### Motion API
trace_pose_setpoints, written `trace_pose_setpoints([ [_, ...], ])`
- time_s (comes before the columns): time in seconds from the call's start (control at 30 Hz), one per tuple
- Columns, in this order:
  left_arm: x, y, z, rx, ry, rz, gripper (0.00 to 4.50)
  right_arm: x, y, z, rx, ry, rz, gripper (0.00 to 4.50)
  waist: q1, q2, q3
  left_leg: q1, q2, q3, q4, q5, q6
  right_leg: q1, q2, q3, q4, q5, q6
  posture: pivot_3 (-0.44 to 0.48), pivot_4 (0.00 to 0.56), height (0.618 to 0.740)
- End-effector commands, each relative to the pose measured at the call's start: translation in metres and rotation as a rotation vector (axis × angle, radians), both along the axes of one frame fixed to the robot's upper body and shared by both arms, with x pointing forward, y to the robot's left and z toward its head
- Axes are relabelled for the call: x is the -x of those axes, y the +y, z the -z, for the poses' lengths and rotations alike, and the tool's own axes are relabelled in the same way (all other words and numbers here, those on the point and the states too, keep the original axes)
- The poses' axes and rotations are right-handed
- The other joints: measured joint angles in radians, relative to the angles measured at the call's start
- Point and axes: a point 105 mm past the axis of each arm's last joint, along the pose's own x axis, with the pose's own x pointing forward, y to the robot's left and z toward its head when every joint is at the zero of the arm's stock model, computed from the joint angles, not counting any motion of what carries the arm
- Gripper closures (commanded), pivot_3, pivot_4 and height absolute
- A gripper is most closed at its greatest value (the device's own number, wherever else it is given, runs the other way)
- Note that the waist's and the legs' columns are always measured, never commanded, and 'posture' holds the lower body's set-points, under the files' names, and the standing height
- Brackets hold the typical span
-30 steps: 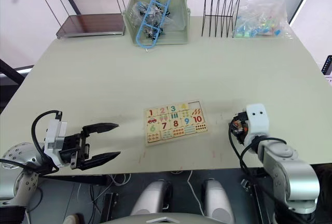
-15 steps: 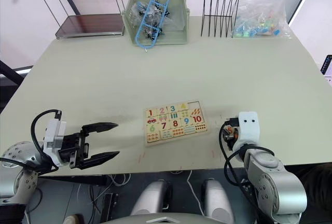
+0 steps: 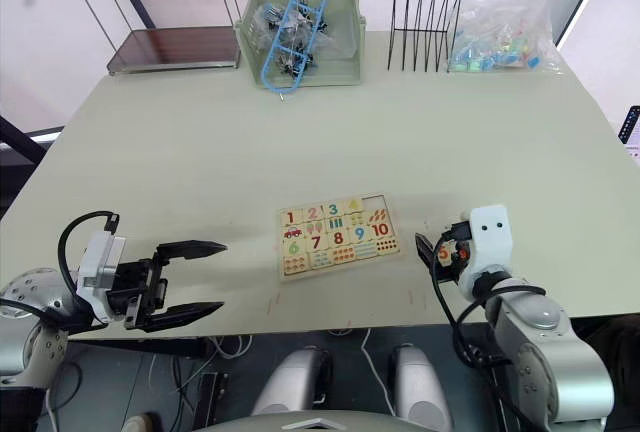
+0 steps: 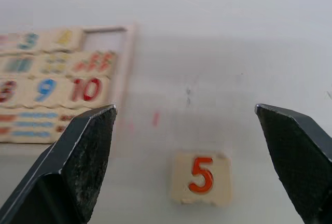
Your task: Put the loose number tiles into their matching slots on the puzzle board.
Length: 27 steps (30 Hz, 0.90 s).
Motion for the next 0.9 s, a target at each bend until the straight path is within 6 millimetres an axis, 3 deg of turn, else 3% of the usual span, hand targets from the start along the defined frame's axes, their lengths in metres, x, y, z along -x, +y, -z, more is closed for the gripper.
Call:
trace_pose_setpoints([
  [0.03,-0.002,0.001,-0.006,-0.018,-0.026,0.063,0.00,0.005,0.006,-0.017,-0.024,-0.103,-0.194,0.03,0.000,0.000,0.000,0.000,0.000,0.000,0.000,0.000,0.000,0.000,0.000,0.000,0.000,0.000,0.000,0.000,0.150,0.740],
  [0.33,-0.007,-0.003,-0.012,-0.031,-0.026,0.114,0.00,0.000,-0.023,-0.027,0.045,-0.178,-0.583,0.03,0.001,-0.001,0.000,0.000,0.000,0.003,0.000,0.000,0.000,0.001,0.000,0.000,0.000,0.000,0.000,0.000,0.150,0.740],
  [0.5,-0.008,-0.008,-0.016,-0.026,-0.035,0.124,0.00,-0.005,-0.043,-0.016,0.210,-0.173,-0.845,0.03,0.001,-0.001,0.001,0.000,0.000,0.004,0.000,0.000,0.000,0.001,0.001,0.000,0.000,0.001,-0.002,0.000,0.150,0.740],
  [0.9,-0.008,-0.013,-0.021,-0.035,-0.045,0.147,0.00,-0.028,-0.047,0.004,0.405,-0.146,-1.176,0.03,0.003,-0.002,0.003,0.000,0.000,0.004,0.001,0.000,0.000,0.001,0.001,0.000,0.000,0.004,0.000,0.000,0.150,0.740],
])
